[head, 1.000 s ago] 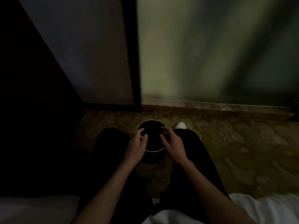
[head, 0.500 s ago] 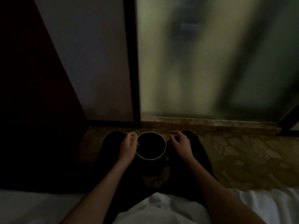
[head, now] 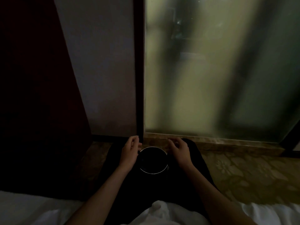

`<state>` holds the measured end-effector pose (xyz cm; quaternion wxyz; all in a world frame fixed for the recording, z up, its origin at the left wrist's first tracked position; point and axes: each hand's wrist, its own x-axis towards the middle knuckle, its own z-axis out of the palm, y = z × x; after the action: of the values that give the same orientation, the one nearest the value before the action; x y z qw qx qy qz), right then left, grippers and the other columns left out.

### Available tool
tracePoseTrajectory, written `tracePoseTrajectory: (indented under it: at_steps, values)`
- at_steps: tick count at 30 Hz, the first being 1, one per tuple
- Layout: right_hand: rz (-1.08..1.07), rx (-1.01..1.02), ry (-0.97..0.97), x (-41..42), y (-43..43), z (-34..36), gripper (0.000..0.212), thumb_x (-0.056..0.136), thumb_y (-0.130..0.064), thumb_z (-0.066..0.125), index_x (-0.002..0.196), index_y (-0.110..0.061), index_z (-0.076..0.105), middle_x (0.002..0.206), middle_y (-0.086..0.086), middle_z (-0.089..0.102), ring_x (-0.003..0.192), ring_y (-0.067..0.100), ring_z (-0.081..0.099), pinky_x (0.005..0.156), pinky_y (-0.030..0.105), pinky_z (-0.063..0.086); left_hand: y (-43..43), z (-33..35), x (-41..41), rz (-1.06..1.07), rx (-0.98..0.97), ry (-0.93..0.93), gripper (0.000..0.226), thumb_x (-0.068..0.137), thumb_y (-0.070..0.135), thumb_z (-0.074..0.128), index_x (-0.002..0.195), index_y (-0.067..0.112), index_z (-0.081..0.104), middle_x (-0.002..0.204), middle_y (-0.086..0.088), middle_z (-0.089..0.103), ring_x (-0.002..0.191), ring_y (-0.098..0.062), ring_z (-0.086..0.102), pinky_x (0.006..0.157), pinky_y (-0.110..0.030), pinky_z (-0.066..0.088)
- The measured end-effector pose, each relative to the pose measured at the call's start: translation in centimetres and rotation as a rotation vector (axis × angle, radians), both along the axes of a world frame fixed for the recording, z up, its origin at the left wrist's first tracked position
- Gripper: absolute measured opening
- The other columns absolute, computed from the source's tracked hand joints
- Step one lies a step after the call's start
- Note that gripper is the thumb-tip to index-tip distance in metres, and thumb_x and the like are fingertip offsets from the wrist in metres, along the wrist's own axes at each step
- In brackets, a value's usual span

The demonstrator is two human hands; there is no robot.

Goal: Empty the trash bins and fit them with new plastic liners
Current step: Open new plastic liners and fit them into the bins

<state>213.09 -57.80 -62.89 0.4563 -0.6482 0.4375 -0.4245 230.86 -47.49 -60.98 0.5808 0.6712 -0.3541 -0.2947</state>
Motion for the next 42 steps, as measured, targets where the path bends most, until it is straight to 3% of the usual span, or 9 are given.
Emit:
tracePoseTrajectory:
  at_steps: [3, 7, 14, 21, 27, 32, 35, 42]
  values:
    - [0.014, 0.041, -0.087, 0.9, -0.7, 1.0, 0.008, 0.097, -0.023, 0.062, 0.1, -0.02, 0.068, 0.078, 0.005, 0.072, 0.065, 0.014, 0.07, 0.064, 0.035, 0.056, -1.8, 1.8, 0.4, 0.032, -0.076, 0.04, 0.023, 0.104, 0.034, 0.04, 0.117, 0.024, 0.057, 0.099, -0.001, 0.067, 0.081, -0.013, 0.064, 0.066, -0.025, 0.047]
    - [0.026, 0.082, -0.192, 2.7, -3.0, 3.4, 0.012, 0.098, -0.02, 0.06, 0.105, -0.014, 0.067, 0.075, 0.004, 0.071, 0.064, 0.016, 0.067, 0.058, 0.027, 0.051, -5.8, 4.8, 1.0, 0.014, -0.139, 0.052, 0.018, 0.104, 0.031, 0.04, 0.105, 0.033, 0.058, 0.094, 0.001, 0.068, 0.075, -0.009, 0.064, 0.059, -0.019, 0.048]
    - [-0.017, 0.094, -0.284, 5.5, -10.8, 8.0, 0.014, 0.098, -0.022, 0.059, 0.108, -0.018, 0.067, 0.079, -0.003, 0.074, 0.068, 0.008, 0.068, 0.059, 0.019, 0.052, -15.7, 8.5, 2.5, -0.07, -0.13, 0.044, 0.02, 0.104, 0.024, 0.043, 0.105, 0.033, 0.061, 0.09, 0.002, 0.071, 0.074, -0.011, 0.066, 0.058, -0.02, 0.049]
    - [-0.147, 0.145, -0.316, 6.6, -23.3, 12.9, 0.018, 0.098, -0.024, 0.059, 0.111, -0.018, 0.07, 0.085, 0.009, 0.073, 0.076, 0.022, 0.07, 0.065, 0.026, 0.054, -30.6, 12.7, 3.5, -0.168, -0.072, 0.141, 0.023, 0.104, 0.023, 0.041, 0.102, 0.024, 0.064, 0.091, -0.004, 0.072, 0.071, -0.01, 0.067, 0.058, -0.022, 0.052]
    - [-0.322, 0.264, -0.338, 3.8, -29.7, 25.1, 0.021, 0.1, -0.024, 0.056, 0.113, -0.012, 0.067, 0.087, 0.008, 0.074, 0.074, 0.019, 0.069, 0.062, 0.025, 0.054, -37.4, 24.2, 1.4, -0.303, 0.045, 0.186, 0.023, 0.104, 0.027, 0.041, 0.107, 0.023, 0.064, 0.096, -0.004, 0.073, 0.076, -0.012, 0.068, 0.061, -0.022, 0.053]
    - [-0.467, 0.28, -0.357, -0.5, -30.4, 38.9, 0.019, 0.1, -0.025, 0.055, 0.109, -0.013, 0.068, 0.086, 0.005, 0.075, 0.073, 0.016, 0.069, 0.061, 0.022, 0.054, -40.2, 38.8, -2.5, -0.446, 0.095, 0.188, 0.027, 0.105, 0.031, 0.038, 0.11, 0.021, 0.063, 0.097, -0.003, 0.073, 0.08, -0.018, 0.068, 0.068, -0.033, 0.052]
    - [-0.535, 0.25, -0.367, -4.3, -30.2, 44.9, 0.018, 0.101, -0.025, 0.053, 0.108, -0.017, 0.067, 0.088, 0.004, 0.075, 0.077, 0.017, 0.07, 0.064, 0.023, 0.056, -41.5, 45.0, -6.7, -0.589, 0.101, 0.157, 0.03, 0.105, 0.033, 0.037, 0.114, 0.019, 0.062, 0.096, -0.001, 0.073, 0.082, -0.017, 0.069, 0.067, -0.027, 0.054]
    - [-0.728, 0.157, -0.359, -14.5, -27.8, 48.8, 0.02, 0.101, -0.024, 0.052, 0.111, -0.015, 0.067, 0.091, 0.001, 0.073, 0.084, 0.017, 0.071, 0.073, 0.024, 0.058, -42.1, 48.0, -17.9, -0.781, 0.171, 0.258, 0.031, 0.104, 0.036, 0.037, 0.109, 0.023, 0.065, 0.094, 0.001, 0.075, 0.084, -0.017, 0.071, 0.067, -0.026, 0.057]
